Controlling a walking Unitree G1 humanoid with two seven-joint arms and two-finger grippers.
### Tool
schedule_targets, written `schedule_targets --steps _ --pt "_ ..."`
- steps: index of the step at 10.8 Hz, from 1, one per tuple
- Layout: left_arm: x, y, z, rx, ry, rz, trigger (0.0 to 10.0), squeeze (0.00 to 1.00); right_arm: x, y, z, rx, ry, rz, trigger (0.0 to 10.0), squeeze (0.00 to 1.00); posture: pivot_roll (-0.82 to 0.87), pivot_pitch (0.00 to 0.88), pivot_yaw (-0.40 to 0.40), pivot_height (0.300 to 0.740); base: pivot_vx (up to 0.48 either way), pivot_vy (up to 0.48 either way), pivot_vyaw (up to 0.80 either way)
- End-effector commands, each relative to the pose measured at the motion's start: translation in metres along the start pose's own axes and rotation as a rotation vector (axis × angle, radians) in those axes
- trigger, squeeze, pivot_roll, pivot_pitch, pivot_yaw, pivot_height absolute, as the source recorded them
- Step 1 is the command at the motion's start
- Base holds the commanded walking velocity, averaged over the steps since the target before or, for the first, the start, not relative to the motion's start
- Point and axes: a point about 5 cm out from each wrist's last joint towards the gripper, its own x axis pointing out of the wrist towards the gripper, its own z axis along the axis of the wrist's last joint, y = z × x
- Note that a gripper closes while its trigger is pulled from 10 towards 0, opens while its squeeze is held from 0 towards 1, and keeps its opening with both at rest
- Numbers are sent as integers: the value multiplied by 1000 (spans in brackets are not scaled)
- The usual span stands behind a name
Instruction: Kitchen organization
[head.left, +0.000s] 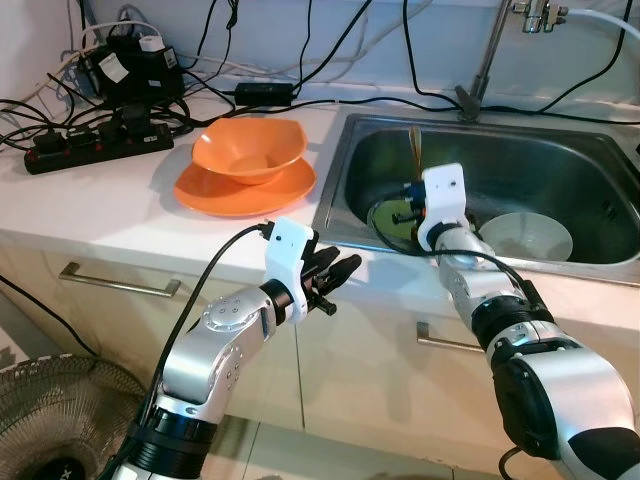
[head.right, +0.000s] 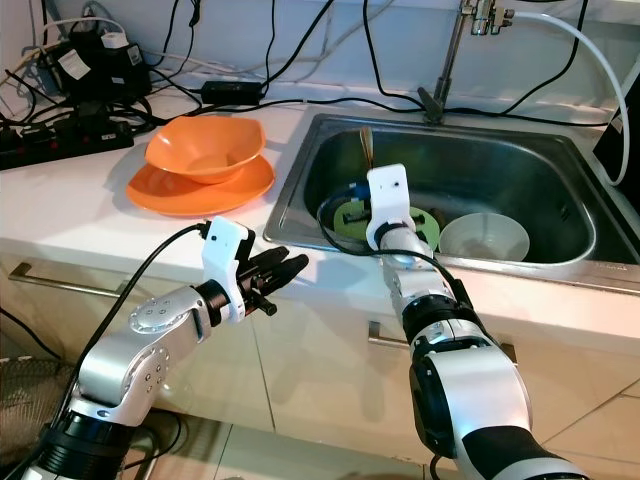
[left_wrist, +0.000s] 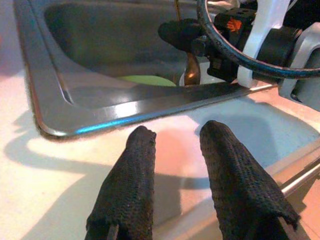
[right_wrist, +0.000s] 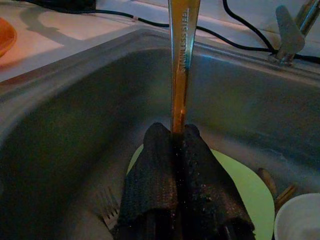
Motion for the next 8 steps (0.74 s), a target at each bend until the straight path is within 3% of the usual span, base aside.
schedule_targets --steps 1,2,3,4,5,8 --pt "-1 -4 4 16 -1 -3 10000 0 2 -2 5 0 -10 -13 10000 110 234 27 8 740 0 0 0" --pt "-1 -5 4 14 2 -5 10000 0 1 -2 3 -2 -2 -18 10000 1000 235 21 6 740 0 0 0" --pt "-1 -5 4 12 2 -5 10000 0 1 -2 3 1 -1 -18 10000 988 235 19 7 740 0 0 0" --pt "-1 -6 4 13 2 -7 10000 0 1 -1 3 -4 0 -15 10000 788 235 18 6 740 0 0 0" --pt "0 -6 4 12 2 -5 10000 0 1 -1 3 -6 0 -13 10000 0 235 16 6 740 0 0 0" --pt "1 -7 4 9 3 -2 10000 0 2 0 4 -10 -12 -8 10000 0 227 20 4 740 0 0 0"
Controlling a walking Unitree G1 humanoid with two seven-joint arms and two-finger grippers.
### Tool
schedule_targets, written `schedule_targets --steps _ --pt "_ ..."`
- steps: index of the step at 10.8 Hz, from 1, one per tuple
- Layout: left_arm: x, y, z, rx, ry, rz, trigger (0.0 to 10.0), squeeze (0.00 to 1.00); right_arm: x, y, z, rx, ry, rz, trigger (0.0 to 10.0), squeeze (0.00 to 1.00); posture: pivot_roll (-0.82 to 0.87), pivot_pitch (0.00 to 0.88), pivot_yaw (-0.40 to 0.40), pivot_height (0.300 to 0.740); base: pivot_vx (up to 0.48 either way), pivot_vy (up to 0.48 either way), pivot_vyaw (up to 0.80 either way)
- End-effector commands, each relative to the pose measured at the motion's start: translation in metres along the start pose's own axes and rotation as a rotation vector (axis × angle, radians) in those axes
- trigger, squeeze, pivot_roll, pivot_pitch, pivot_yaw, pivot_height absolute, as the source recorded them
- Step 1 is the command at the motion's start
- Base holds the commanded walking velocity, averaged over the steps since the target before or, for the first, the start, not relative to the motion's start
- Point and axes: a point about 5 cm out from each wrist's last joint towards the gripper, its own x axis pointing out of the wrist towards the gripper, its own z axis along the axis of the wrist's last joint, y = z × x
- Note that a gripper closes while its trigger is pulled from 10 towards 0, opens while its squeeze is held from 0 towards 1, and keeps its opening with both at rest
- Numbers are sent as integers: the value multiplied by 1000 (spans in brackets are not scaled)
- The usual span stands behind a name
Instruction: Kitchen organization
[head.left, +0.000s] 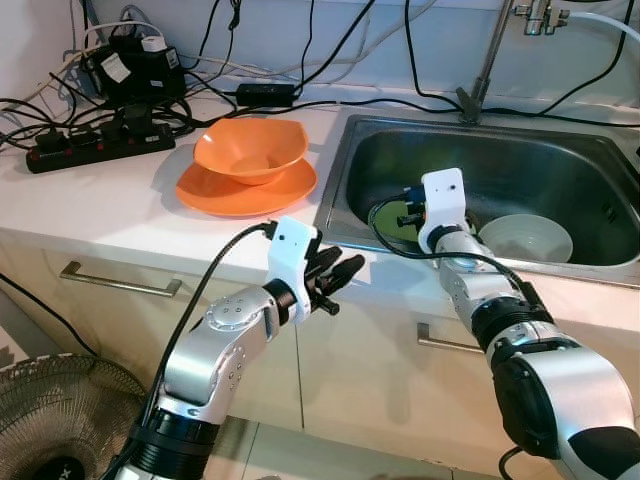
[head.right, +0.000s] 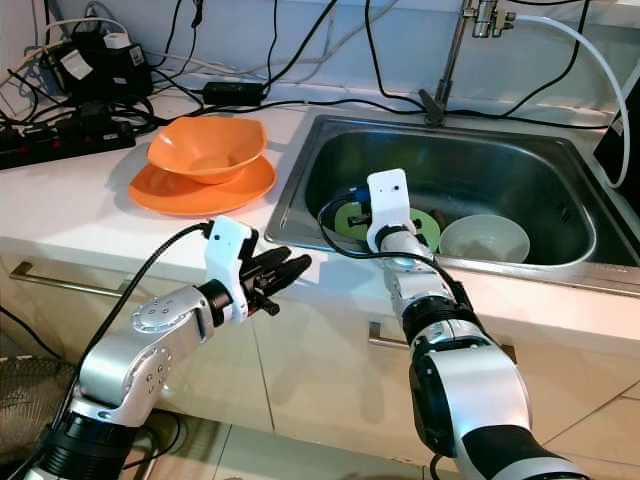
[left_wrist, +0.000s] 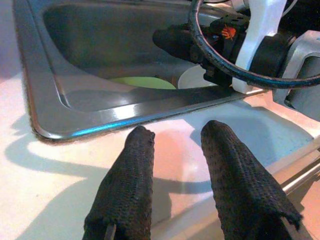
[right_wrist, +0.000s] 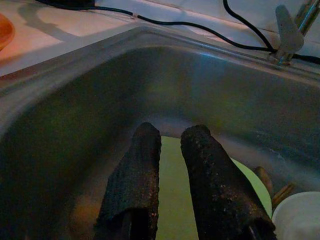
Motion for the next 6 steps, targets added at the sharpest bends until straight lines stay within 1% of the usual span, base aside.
schedule_targets --steps 1,3,4,5,6 --pt "0 -2 1 12 3 -1 10000 0 3 1 9 1 -27 2 10000 0 224 21 3 740 0 0 0" --pt "2 4 10 51 -55 63 10000 0 4 0 22 23 -96 5 10000 0 217 27 -3 740 0 0 0" --pt "4 15 24 119 -137 164 10000 0 5 5 41 50 -198 41 10000 0 207 30 -4 740 0 0 0" --pt "4 23 37 156 -206 234 10000 0 4 7 53 73 -277 64 10000 0 195 31 -6 740 0 0 0" --pt "4 34 55 256 -266 311 10000 0 -1 10 63 100 -356 83 10000 0 181 32 -8 740 0 0 0"
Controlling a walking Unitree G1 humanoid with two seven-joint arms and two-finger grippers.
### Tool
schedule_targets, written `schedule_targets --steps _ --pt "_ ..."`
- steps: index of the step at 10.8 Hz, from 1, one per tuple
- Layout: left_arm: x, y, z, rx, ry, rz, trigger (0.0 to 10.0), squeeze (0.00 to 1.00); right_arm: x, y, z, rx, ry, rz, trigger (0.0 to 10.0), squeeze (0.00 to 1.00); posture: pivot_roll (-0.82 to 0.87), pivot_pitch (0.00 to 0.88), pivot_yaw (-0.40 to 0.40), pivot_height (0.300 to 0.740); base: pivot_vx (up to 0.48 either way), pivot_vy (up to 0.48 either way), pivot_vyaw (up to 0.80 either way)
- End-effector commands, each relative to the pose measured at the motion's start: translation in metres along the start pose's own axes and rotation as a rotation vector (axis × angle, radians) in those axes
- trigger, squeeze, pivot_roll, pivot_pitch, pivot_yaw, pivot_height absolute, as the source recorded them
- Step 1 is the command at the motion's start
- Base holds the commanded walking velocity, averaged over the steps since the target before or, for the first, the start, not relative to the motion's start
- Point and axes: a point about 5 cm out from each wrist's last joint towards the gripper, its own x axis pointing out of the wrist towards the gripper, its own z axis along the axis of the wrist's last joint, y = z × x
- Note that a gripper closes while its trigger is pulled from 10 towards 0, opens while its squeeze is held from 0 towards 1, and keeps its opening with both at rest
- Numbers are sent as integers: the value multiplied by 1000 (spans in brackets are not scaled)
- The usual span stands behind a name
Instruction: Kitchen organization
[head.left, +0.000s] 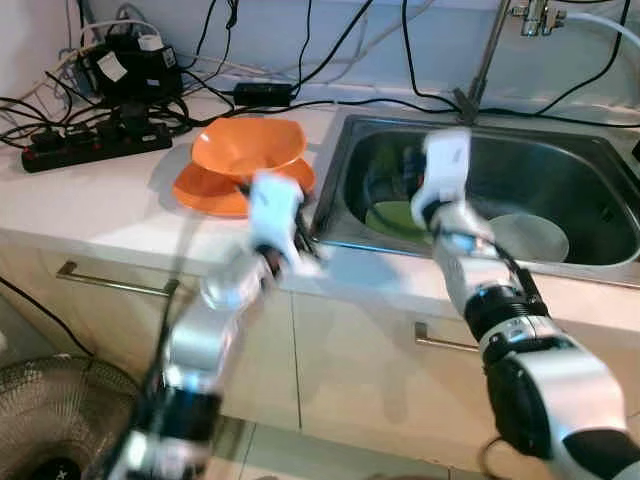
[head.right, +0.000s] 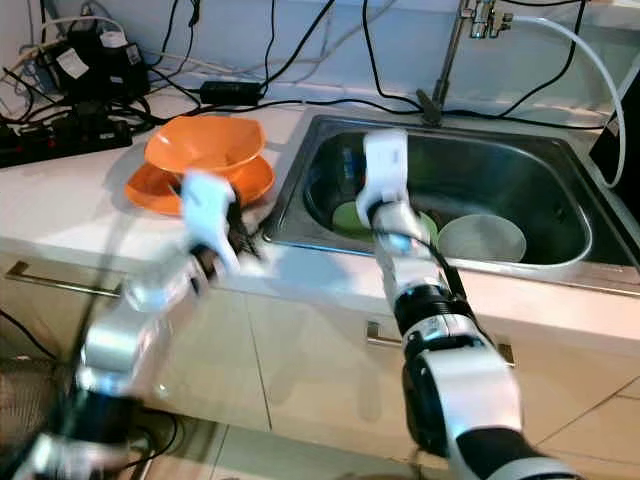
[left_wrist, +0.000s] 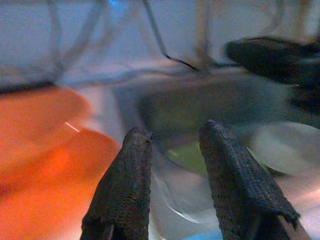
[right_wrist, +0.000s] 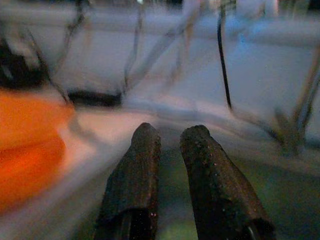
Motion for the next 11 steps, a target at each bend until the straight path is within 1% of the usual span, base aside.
schedule_targets --steps 1,2,3,4,5,6,7,8,9,10,11 --pt "3 7 5 51 -21 41 10000 0 -2 0 2 24 -23 -3 10000 0 180 31 -8 740 0 0 0" --pt "15 25 17 233 -26 62 10000 0 -9 4 -2 49 -36 -1 10000 0 169 32 -4 740 0 0 0" --pt "20 40 23 370 -10 36 10000 1000 -16 6 -7 65 -23 -3 10000 0 164 38 4 740 0 0 0" --pt "21 55 25 481 38 17 10000 1000 -21 6 -12 70 -6 -8 10000 0 165 43 9 740 0 0 0" --pt "21 69 24 620 91 -7 10000 1000 -26 7 -15 76 5 -12 10000 0 160 55 20 740 0 0 0" --pt "23 89 24 701 153 -34 10000 1000 -31 9 -16 88 10 -19 10000 0 153 65 28 740 0 0 0" --pt "24 95 26 732 165 -48 10000 1000 -35 11 -16 94 15 -21 10000 0 149 71 32 740 0 0 0" --pt "27 103 27 779 204 -63 10000 1000 -40 13 -17 103 25 -21 10000 0 140 79 37 740 0 0 0" --pt "29 105 27 796 216 -63 10000 1000 -42 14 -17 104 28 -21 10000 0 136 81 38 740 0 0 0" --pt "31 109 25 866 267 -68 10000 0 -46 14 -18 107 36 -27 10000 0 120 91 42 740 0 0 0" --pt "34 111 23 888 312 -91 10000 0 -49 13 -17 107 46 -30 10000 0 113 98 44 740 0 0 0"
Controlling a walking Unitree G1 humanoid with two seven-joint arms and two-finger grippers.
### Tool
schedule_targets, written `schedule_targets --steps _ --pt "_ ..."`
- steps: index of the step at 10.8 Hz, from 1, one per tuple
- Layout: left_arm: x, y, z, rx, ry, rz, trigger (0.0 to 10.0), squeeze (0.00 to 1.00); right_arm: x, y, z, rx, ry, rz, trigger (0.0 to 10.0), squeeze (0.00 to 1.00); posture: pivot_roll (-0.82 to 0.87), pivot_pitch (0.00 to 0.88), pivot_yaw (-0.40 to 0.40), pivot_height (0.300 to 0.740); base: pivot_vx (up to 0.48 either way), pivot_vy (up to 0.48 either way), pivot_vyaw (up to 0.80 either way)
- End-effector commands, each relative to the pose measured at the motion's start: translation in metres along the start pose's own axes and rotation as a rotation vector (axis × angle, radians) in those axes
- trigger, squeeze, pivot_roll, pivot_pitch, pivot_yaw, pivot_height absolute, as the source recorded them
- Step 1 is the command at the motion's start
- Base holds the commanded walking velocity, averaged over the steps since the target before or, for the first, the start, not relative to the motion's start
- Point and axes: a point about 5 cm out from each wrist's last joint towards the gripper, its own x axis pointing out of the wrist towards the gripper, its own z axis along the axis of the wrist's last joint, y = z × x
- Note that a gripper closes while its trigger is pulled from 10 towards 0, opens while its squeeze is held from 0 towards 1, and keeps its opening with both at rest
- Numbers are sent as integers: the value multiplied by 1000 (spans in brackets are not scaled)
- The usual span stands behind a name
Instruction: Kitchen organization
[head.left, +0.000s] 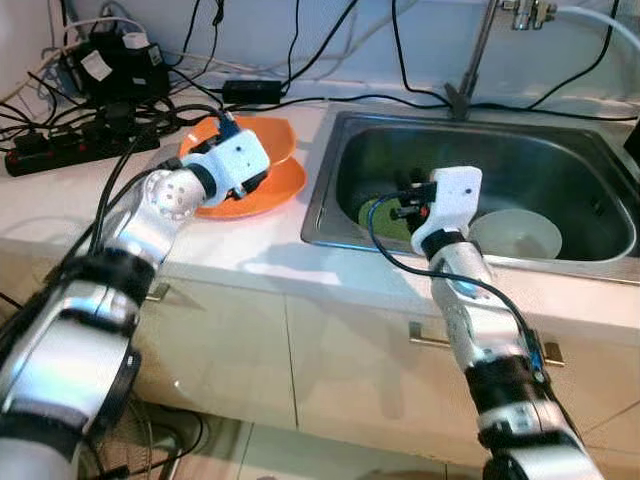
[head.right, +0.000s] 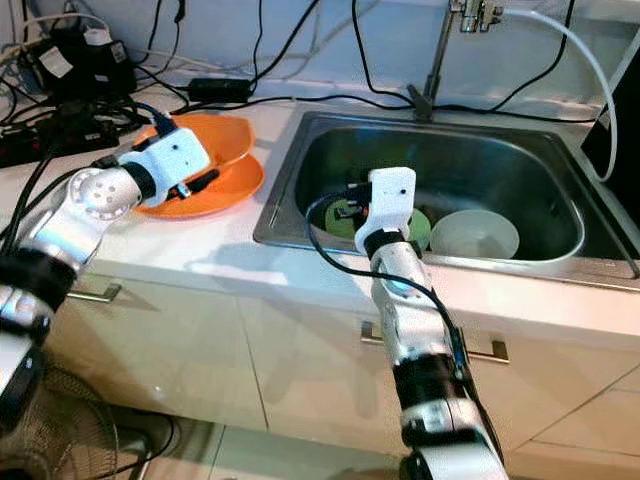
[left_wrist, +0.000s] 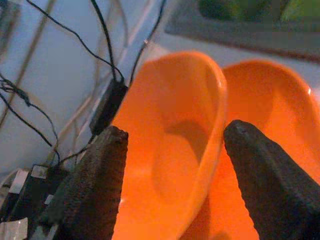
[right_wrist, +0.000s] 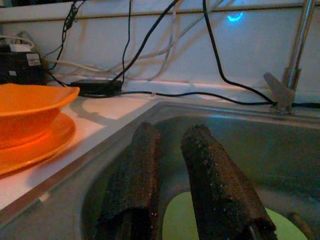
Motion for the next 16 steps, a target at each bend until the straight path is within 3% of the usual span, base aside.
schedule_targets --steps 1,6,8,9,16 --pt "2 4 2 35 15 -26 10000 0 -3 1 2 10 10 -5 10000 0 108 105 46 740 0 0 0" --pt "4 5 -15 194 198 3 10000 0 -16 0 1 13 41 -18 10000 0 74 133 47 740 0 0 0" --pt "5 0 -20 215 245 19 10000 0 -21 -2 2 7 50 -29 10000 0 56 142 45 740 0 0 0" --pt "6 -2 -20 221 256 30 0 0 -24 -4 2 4 58 -36 10000 0 49 142 44 740 0 0 0" --pt "8 1 -14 246 241 41 0 0 -22 -5 4 10 68 -57 10000 0 59 131 48 740 0 0 0"
